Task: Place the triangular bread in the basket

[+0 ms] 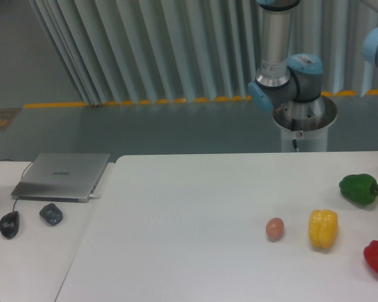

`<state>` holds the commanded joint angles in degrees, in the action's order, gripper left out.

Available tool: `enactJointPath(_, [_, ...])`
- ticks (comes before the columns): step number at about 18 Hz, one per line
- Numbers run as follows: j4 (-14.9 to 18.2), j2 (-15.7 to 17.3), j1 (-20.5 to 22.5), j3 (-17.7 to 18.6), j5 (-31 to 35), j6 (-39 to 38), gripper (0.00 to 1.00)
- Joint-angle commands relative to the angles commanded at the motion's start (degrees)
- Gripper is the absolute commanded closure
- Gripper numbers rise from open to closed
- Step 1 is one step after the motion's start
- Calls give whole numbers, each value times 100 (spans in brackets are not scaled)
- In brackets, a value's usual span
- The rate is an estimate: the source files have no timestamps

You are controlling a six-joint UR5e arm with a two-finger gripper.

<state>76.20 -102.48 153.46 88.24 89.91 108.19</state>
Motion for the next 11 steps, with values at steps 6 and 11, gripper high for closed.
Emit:
enactJointPath(6, [-9,-71,-71,-53,71,9,0])
enactJointPath(11, [0,-71,-71,-53,62,9,0])
